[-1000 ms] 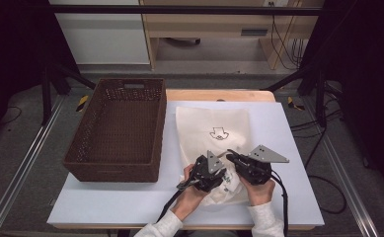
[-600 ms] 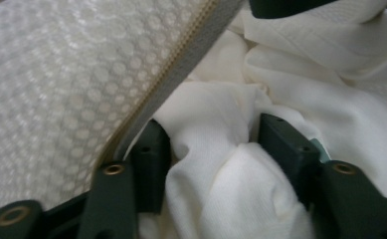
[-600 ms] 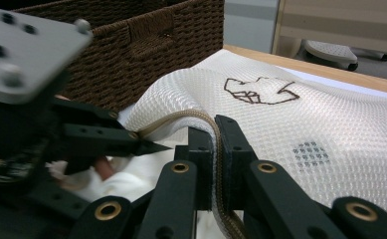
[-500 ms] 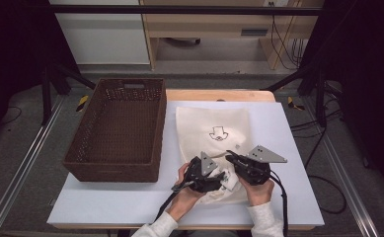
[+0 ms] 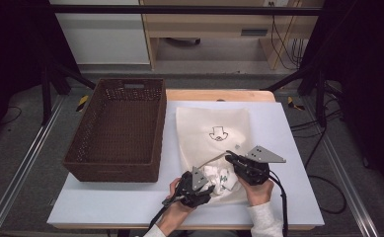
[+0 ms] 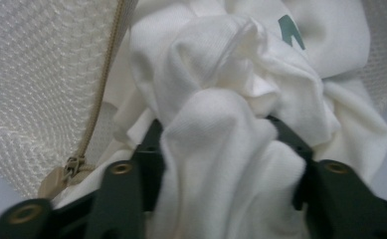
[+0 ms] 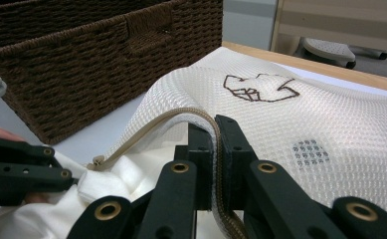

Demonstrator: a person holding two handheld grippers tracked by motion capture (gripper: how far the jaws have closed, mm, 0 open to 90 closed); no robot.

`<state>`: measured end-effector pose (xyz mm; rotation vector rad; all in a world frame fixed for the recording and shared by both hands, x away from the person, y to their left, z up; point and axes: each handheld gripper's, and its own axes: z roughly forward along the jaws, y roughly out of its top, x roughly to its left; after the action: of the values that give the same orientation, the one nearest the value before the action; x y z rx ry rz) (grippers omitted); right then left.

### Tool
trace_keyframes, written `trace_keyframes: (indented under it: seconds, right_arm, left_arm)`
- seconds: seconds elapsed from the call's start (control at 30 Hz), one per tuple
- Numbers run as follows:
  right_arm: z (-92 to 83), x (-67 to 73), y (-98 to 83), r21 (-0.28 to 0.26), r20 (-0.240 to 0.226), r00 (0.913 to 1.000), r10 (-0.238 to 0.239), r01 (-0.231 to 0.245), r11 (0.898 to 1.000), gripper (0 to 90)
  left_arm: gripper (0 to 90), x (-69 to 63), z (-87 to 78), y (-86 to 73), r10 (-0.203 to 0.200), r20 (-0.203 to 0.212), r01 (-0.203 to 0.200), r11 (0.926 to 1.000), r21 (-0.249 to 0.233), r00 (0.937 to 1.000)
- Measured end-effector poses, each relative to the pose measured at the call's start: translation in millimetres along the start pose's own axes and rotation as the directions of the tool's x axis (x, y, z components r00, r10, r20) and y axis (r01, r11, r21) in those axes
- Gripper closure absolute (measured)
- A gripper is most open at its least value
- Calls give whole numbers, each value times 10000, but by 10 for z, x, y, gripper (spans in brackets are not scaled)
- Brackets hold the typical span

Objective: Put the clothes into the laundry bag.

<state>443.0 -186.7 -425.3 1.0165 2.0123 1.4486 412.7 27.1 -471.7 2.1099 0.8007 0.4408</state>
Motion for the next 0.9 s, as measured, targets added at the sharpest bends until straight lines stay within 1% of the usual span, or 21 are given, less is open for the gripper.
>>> trace_keyframes:
  seconds: [0.03, 0.07, 0.13, 0.27, 0.3, 0.37, 0.47, 0.53, 0.6, 0.67, 0.73, 0.77, 0.8, 0.9]
  right_arm:
    - [1, -3, -1, 6, -11, 10000, 43, -43, 10000, 861]
    - [3, -4, -2, 23, -20, 10000, 72, -72, 10000, 861]
    - [4, 2, -3, 48, -29, 10000, 27, -27, 10000, 862]
    - [3, 1, 3, -6, -53, 10000, 35, -35, 10000, 862]
    - [0, -2, 4, -27, -75, 10000, 54, -54, 10000, 862]
    - [-9, -2, 9, -51, -61, 9999, 109, -109, 9999, 862]
    - [-21, -5, 17, -123, -70, 9999, 115, -116, 9999, 862]
    - [-27, -2, 24, -141, -85, 9999, 97, -98, 9999, 862]
    - [-32, 1, 28, -160, -92, 9999, 96, -97, 9998, 862]
    - [-35, 4, 30, -158, -36, 9999, 123, -124, 9998, 862]
    - [-29, -5, 27, -101, 40, 9999, 149, -148, 9998, 862]
    - [-24, -8, 23, -68, 36, 9999, 139, -138, 9999, 862]
    - [-14, -7, 17, -14, 32, 9999, 122, -122, 9999, 862]
    - [16, 6, 4, 95, 30, 10000, 50, -50, 9999, 862]
  left_arm:
    - [627, -3, -18, 13, 53, -15, -53, 9999, -102, 10000]
    - [657, -6, -35, 28, 21, 45, -20, 9998, -181, 10000]
    - [681, -9, -69, 71, -47, 160, 53, 9994, -350, 9999]
    - [691, -40, -102, 211, -52, 402, 80, 9976, -692, 9992]
    - [691, -58, -100, 251, 18, 386, 12, 9969, -787, 9993]
    - [691, -97, -71, 336, 155, 263, -133, 9966, -808, 9995]
    - [688, -118, 42, 444, 267, 121, -258, 9974, -671, 9996]
    - [682, -99, 145, 492, 289, -91, -294, 9980, -560, 9995]
    - [676, -44, 257, 517, 140, -207, -148, 9990, -433, 9997]
    - [659, 29, 366, 504, 57, -418, -77, 9989, -471, 9991]
    - [636, 107, 448, 468, -56, -460, 36, 9990, -438, 9989]
    - [622, 133, 467, 449, -121, -377, 100, 9983, -567, 9992]
    - [608, 146, 469, 438, -87, -335, 67, 9983, -584, 9994]
    - [523, 133, 443, 425, -8, -580, -22, 9987, -509, 9983]
